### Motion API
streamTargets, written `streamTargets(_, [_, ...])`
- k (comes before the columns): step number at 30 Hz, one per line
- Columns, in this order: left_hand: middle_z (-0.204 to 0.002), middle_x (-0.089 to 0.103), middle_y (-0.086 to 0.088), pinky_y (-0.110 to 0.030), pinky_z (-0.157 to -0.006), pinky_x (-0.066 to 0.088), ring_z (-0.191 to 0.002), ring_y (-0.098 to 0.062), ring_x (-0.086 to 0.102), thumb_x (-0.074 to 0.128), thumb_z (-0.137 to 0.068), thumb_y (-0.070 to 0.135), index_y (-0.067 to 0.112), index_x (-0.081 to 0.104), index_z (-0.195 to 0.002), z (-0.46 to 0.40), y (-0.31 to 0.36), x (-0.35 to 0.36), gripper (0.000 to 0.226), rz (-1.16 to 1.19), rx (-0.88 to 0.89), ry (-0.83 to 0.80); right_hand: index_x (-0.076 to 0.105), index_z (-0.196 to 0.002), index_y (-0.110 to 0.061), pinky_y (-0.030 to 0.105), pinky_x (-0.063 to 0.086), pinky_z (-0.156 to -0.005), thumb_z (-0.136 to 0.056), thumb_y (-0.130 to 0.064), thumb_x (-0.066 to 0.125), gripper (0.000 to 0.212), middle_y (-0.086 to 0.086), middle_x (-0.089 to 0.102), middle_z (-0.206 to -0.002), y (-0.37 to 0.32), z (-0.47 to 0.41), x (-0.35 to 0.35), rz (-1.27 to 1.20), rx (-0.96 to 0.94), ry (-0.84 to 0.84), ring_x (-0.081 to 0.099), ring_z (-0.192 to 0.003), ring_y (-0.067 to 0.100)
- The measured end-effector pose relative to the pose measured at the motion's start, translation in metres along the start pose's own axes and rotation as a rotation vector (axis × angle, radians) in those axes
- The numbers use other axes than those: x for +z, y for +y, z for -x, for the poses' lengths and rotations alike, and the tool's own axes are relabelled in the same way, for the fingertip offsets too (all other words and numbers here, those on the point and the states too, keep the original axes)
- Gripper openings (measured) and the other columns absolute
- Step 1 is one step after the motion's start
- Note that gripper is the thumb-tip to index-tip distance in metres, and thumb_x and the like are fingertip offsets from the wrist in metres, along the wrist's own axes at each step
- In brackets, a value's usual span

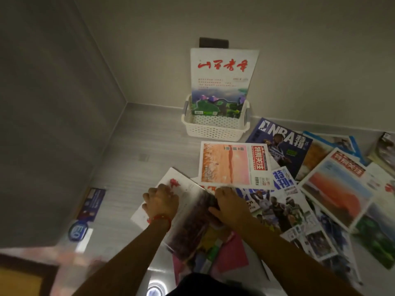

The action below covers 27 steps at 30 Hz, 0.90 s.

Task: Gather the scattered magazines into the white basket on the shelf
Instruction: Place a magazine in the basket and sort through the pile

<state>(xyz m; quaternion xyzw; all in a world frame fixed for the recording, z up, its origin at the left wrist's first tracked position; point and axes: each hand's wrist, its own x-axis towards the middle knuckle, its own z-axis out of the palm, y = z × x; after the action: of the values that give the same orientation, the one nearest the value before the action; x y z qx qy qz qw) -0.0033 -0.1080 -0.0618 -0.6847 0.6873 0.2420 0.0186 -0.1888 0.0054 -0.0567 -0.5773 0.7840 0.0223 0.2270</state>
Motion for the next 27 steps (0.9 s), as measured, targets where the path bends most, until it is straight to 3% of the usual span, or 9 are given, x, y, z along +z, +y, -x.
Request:
streamTargets(4, [-0.137, 0.043, -0.010, -0.053, -0.098, 0.043, -0.125, -0.035, 0.042, 0.065, -0.083, 0.047, 0.029, 0.045, -0.134, 0.024, -0.036, 0.007, 0.057, -0.065, -0.052, 0.079, 0.036, -0.136, -0.009, 0.046, 0.045, -0.101, -0.081, -0.058, 0.066, 0.079, 0.013, 0.041, -0.138, -0.018, 0.000, 0.013, 0.010, 0.175, 0.037, 0.039, -0.132, 0.031])
streamTargets(7, [-0.135, 0.046, -0.010, -0.052, -0.098, 0.046, -0.122, -0.033, 0.046, 0.062, -0.085, 0.053, 0.030, 0.040, -0.139, 0.014, -0.045, 0.000, 0.062, -0.116, 0.010, 0.036, 0.043, -0.130, -0.010, 0.041, 0.048, -0.098, -0.082, -0.047, 0.070, 0.067, 0.012, 0.045, -0.135, -0.018, -0.002, 0.010, -0.076, 0.199, 0.068, 0.041, -0.129, 0.029])
streamTargets(11, [-0.129, 0.049, -0.009, -0.052, -0.098, 0.044, -0.120, -0.031, 0.049, 0.062, -0.084, 0.060, 0.028, 0.040, -0.139, -0.007, -0.058, -0.015, 0.068, -0.128, 0.051, -0.048, 0.045, -0.126, -0.012, 0.034, 0.046, -0.079, -0.089, -0.029, 0.065, 0.046, 0.011, 0.055, -0.124, -0.014, -0.007, -0.001, -0.269, 0.171, 0.011, 0.055, -0.113, 0.028])
streamTargets(14, [-0.129, 0.054, -0.009, -0.051, -0.100, 0.048, -0.119, -0.031, 0.054, 0.070, -0.081, 0.053, 0.025, 0.046, -0.136, -0.020, -0.064, -0.027, 0.067, 0.000, 0.093, -0.164, 0.042, -0.136, -0.013, 0.037, 0.049, -0.090, -0.094, -0.027, 0.059, 0.047, 0.011, 0.056, -0.131, -0.011, -0.011, -0.011, -0.349, 0.091, -0.109, 0.056, -0.117, 0.028])
streamTargets(17, [-0.119, 0.063, -0.006, -0.045, -0.088, 0.058, -0.105, -0.027, 0.063, 0.076, -0.082, 0.036, 0.020, 0.055, -0.119, -0.026, -0.056, -0.045, 0.046, 0.261, 0.213, -0.264, 0.047, -0.141, -0.018, 0.038, 0.043, -0.106, -0.099, -0.024, 0.052, 0.043, 0.003, 0.053, -0.142, -0.007, -0.014, -0.020, -0.414, -0.036, -0.203, 0.049, -0.131, 0.025])
streamTargets(19, [-0.109, 0.066, -0.001, -0.042, -0.081, 0.060, -0.097, -0.024, 0.067, 0.075, -0.084, 0.028, 0.021, 0.054, -0.104, -0.029, -0.048, -0.066, 0.030, 0.343, 0.322, -0.309, 0.060, -0.109, -0.023, 0.027, 0.048, -0.086, -0.095, -0.024, 0.057, 0.014, -0.005, 0.063, -0.114, 0.001, -0.016, -0.024, -0.403, -0.032, -0.218, 0.060, -0.115, 0.023])
streamTargets(21, [-0.105, 0.070, -0.001, -0.045, -0.080, 0.062, -0.092, -0.024, 0.071, 0.074, -0.086, 0.022, 0.019, 0.054, -0.101, -0.035, -0.036, -0.093, 0.025, 0.400, 0.464, -0.364, 0.059, -0.095, -0.031, 0.024, 0.046, -0.074, -0.090, -0.032, 0.063, 0.007, -0.010, 0.065, -0.098, 0.008, -0.016, -0.035, -0.479, 0.010, -0.205, 0.065, -0.096, 0.015])
streamTargets(25, [-0.108, 0.073, -0.006, -0.042, -0.074, 0.064, -0.092, -0.023, 0.075, 0.077, -0.084, 0.018, 0.017, 0.061, -0.104, -0.048, 0.005, -0.148, 0.026, 0.462, 0.722, -0.532, 0.061, -0.124, -0.034, 0.021, 0.051, -0.087, -0.091, -0.029, 0.065, 0.033, -0.022, 0.069, -0.116, 0.008, -0.016, -0.074, -0.792, -0.037, -0.117, 0.064, -0.108, 0.000])
streamTargets(27, [-0.106, 0.072, 0.003, -0.038, -0.073, 0.065, -0.094, -0.020, 0.073, 0.079, -0.082, 0.025, 0.027, 0.064, -0.103, -0.054, 0.028, -0.163, 0.026, 0.422, 0.755, -0.403, 0.065, -0.121, -0.029, 0.017, 0.054, -0.084, -0.094, -0.017, 0.063, 0.030, -0.023, 0.071, -0.111, 0.008, -0.018, -0.096, -0.868, -0.077, -0.036, 0.067, -0.106, 0.001])
